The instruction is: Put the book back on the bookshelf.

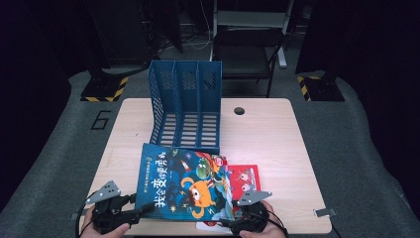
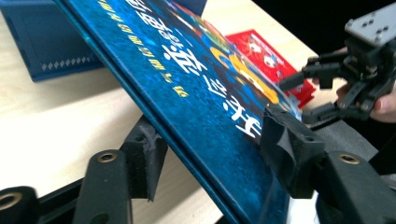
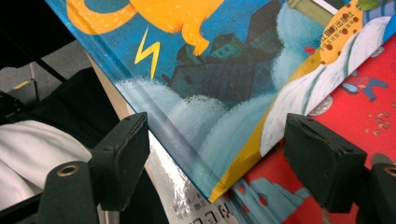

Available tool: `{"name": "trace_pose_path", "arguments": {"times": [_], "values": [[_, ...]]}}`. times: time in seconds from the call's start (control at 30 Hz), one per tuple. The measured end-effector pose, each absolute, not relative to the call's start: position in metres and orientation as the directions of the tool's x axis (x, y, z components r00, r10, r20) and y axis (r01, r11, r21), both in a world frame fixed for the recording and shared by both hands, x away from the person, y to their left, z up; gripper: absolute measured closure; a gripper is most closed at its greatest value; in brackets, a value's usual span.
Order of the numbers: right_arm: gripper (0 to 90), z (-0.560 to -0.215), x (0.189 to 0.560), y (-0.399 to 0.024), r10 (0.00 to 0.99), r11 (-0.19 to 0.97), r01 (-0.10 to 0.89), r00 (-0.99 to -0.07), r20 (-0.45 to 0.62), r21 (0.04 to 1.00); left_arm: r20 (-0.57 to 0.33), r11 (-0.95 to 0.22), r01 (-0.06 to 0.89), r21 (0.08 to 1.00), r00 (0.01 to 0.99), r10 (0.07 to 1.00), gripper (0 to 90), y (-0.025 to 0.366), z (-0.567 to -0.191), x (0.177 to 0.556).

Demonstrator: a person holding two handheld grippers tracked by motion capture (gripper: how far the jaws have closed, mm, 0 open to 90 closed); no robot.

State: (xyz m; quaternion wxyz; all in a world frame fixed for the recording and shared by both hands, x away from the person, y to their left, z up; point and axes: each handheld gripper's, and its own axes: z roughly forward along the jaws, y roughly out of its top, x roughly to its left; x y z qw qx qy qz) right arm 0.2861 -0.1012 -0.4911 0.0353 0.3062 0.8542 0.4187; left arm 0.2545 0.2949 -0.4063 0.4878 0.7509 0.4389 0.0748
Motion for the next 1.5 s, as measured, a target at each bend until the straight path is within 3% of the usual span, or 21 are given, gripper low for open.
{"name": "trace_pose_path", "arguments": {"times": [0.17,0.43,0.6,0.9,1.13,1.33,1.5], "values": [[22.9,-0.490,0.288,-0.098,0.546,0.447,0.516,-0.804,0.234,0.730,-0.307,-0.141,0.574,0.806,0.610,0.731,46.1,0.294,-0.395,0.259],[21.9,-0.491,0.288,-0.094,0.525,0.469,0.488,-0.824,0.212,0.736,-0.296,-0.139,0.559,0.817,0.615,0.731,50.7,0.292,-0.383,0.267],[24.5,-0.489,0.284,-0.086,0.537,0.544,0.434,-0.838,0.101,0.718,-0.278,-0.145,0.538,0.831,0.626,0.729,53.2,0.287,-0.374,0.270],[25.0,-0.487,0.282,-0.077,0.581,0.517,0.489,-0.803,0.130,0.702,-0.267,-0.158,0.535,0.830,0.630,0.730,55.0,0.282,-0.365,0.276],[25.0,-0.486,0.282,-0.068,0.615,0.490,0.523,-0.775,0.148,0.698,-0.285,-0.180,0.561,0.808,0.640,0.714,53.5,0.274,-0.365,0.274],[25.6,-0.487,0.281,-0.068,0.612,0.482,0.513,-0.777,0.145,0.710,-0.335,-0.122,0.594,0.795,0.598,0.729,58.3,0.278,-0.367,0.276],[26.1,-0.488,0.280,-0.068,0.610,0.485,0.505,-0.780,0.137,0.714,-0.350,-0.096,0.598,0.796,0.584,0.732,56.6,0.277,-0.367,0.276]]}}
